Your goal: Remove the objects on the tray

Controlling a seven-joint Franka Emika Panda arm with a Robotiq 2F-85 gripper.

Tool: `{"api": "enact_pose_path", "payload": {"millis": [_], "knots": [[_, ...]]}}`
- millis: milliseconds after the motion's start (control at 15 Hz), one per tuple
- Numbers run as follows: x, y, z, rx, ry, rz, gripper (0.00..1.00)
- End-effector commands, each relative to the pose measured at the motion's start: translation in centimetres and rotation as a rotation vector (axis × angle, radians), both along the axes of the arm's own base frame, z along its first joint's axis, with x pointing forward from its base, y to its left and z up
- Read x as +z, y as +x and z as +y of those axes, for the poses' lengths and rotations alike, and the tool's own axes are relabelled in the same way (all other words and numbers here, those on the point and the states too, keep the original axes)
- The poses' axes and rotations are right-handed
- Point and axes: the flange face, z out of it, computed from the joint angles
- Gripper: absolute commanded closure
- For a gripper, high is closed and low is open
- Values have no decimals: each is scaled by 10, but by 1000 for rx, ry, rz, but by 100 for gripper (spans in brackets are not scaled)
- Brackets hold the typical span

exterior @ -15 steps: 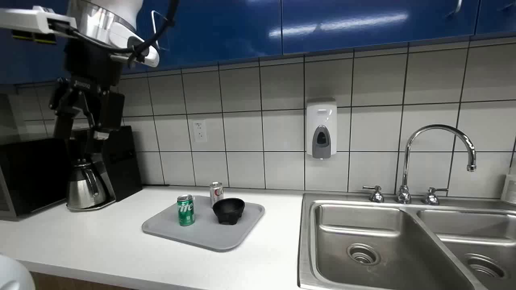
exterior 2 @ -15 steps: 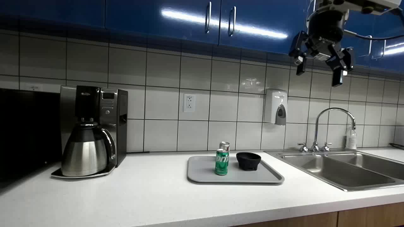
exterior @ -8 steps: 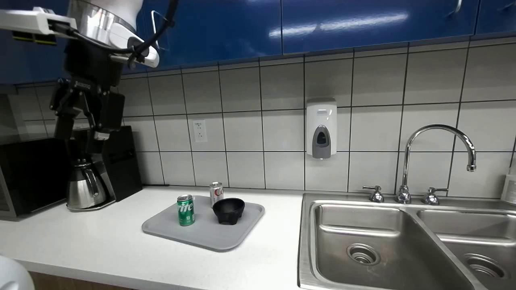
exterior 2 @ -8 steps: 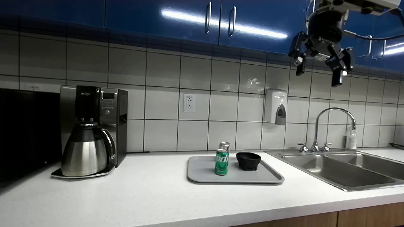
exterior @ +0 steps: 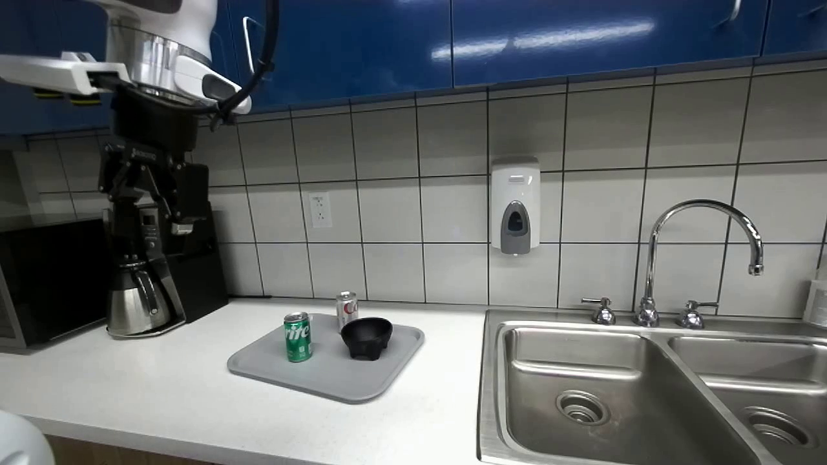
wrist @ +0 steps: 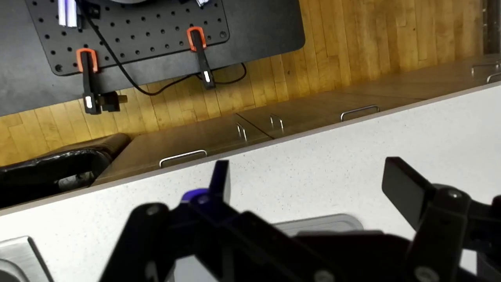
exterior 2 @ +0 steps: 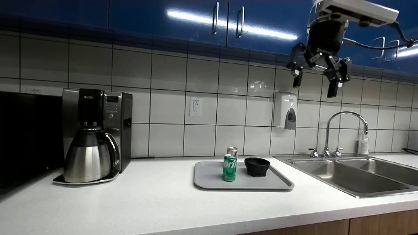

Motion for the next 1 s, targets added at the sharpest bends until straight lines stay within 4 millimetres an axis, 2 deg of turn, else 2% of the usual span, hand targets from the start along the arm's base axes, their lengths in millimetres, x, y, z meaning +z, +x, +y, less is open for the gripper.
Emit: {"api": "enact_pose_path", "payload": {"millis": [0,467,933], "knots": [[-15,8,1,-23,-30,-50,0],[-46,46,-3,-35,-37,-77,0],[-83,91,2,-41,-71,-65,0]]}}
